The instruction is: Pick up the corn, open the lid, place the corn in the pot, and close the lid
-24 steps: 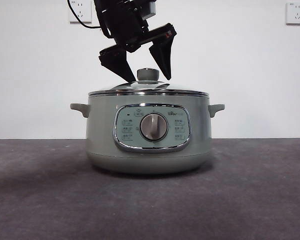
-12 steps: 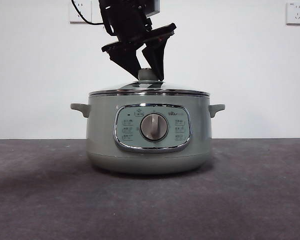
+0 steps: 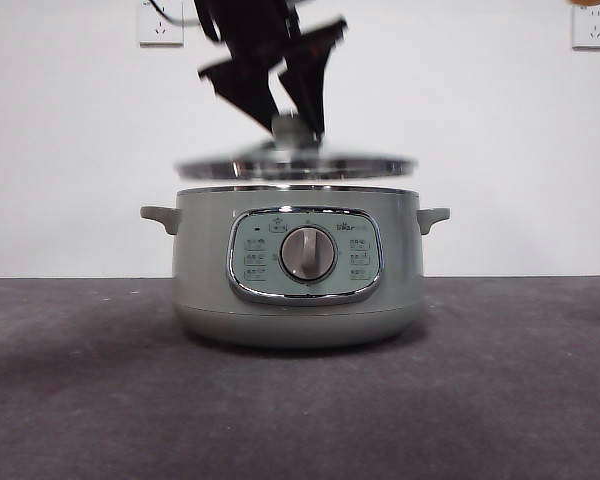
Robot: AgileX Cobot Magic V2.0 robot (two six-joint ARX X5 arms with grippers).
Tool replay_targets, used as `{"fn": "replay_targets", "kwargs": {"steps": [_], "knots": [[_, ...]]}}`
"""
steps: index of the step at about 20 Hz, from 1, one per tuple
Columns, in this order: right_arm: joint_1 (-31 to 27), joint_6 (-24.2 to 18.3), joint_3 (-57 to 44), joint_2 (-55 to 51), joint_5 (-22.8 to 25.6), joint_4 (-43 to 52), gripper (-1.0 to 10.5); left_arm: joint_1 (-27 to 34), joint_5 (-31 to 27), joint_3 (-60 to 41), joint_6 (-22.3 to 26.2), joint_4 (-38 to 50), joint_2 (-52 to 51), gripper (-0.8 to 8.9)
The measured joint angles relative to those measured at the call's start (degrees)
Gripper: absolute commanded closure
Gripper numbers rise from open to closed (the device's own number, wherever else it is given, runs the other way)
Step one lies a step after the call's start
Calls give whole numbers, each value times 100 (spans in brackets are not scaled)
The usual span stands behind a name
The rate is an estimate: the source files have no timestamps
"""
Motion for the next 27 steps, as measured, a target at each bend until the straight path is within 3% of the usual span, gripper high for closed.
{"fn": "replay_targets", "kwargs": {"steps": [5, 11, 16, 21, 27], "knots": [[136, 201, 2, 570, -892, 564, 958, 258, -70, 201, 155, -81, -664, 823], [1071, 372, 667, 2124, -933, 874, 957, 1237, -87, 199, 175, -356, -807, 822], [1624, 435, 1805, 3724, -1071, 859, 958, 2164, -31, 199, 175, -402, -931, 823], [1845, 439, 2894, 5010, -1082, 852, 958, 2754, 404, 199, 173, -511, -931, 823], [1834, 452, 3075, 5816, -1027, 857, 958, 3025, 501, 199, 173, -511, -931, 823]]}}
